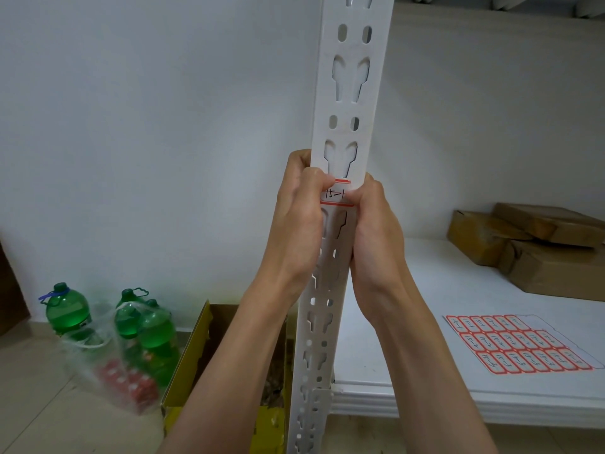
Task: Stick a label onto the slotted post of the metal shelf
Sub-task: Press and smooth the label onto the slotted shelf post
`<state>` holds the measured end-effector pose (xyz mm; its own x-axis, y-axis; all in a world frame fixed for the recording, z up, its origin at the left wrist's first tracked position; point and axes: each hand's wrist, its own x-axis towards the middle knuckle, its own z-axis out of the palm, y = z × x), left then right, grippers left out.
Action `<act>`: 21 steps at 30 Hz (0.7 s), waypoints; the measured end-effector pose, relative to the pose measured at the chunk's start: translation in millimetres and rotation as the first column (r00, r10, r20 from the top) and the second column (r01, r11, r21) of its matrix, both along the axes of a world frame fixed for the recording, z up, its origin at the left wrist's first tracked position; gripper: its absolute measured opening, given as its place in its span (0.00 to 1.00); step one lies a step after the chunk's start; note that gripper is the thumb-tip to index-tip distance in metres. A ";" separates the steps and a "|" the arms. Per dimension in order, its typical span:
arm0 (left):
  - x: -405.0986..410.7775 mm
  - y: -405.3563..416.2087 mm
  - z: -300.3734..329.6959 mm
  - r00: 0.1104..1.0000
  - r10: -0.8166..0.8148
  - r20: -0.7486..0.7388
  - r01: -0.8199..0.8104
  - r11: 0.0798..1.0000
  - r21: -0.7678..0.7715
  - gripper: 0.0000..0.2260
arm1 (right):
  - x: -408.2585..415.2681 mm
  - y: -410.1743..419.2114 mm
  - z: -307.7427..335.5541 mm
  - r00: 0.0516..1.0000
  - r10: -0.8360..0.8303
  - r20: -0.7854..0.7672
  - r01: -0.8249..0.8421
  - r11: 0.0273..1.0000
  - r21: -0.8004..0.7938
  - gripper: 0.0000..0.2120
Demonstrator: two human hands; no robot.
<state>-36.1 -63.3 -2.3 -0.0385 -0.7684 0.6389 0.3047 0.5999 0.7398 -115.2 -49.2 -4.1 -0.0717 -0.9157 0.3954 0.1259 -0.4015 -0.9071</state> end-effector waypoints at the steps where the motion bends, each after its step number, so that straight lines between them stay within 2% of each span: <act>1: 0.1 0.0 0.2 1.000 0.008 0.005 -0.008 1.000 0.000 0.09 | -0.7 -0.2 -0.3 1.000 0.011 -0.005 -0.011 1.000 0.001 0.17; 5: -0.4 -2.1 -1.4 1.000 -0.009 0.009 0.009 1.000 0.008 0.03 | 0.1 0.4 -2.6 1.000 0.025 -0.001 -0.025 1.000 -0.006 0.20; 8: -0.5 -2.1 -2.5 1.000 -0.009 0.004 0.009 1.000 0.006 0.04 | 1.1 2.5 -3.8 0.999 0.032 0.008 -0.031 0.999 -0.021 0.15; 13: -0.9 -2.8 -2.0 0.999 -0.031 0.006 0.031 1.000 0.005 0.03 | 2.2 2.4 0.3 1.000 -0.004 0.008 0.004 1.000 -0.014 0.27; 15: -0.8 -2.6 -2.1 1.000 -0.027 0.005 0.027 1.000 0.002 0.04 | 2.3 3.9 1.1 1.000 -0.016 0.000 0.016 1.000 -0.026 0.26; 18: -0.4 -1.7 -1.8 1.000 0.021 0.015 -0.021 1.000 -0.002 0.11 | 1.0 4.1 0.2 1.000 -0.009 -0.004 0.009 1.000 -0.021 0.20; 21: -0.9 -1.8 -1.8 1.000 0.001 0.011 -0.001 1.000 0.007 0.07 | 0.8 2.5 -1.1 1.000 0.005 0.011 -0.005 1.000 -0.014 0.23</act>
<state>-37.1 -65.1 -4.1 -0.0446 -0.7725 0.6334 0.2962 0.5953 0.7469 -114.4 -46.7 -5.2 -0.0720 -0.9106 0.4070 0.1378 -0.4133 -0.9001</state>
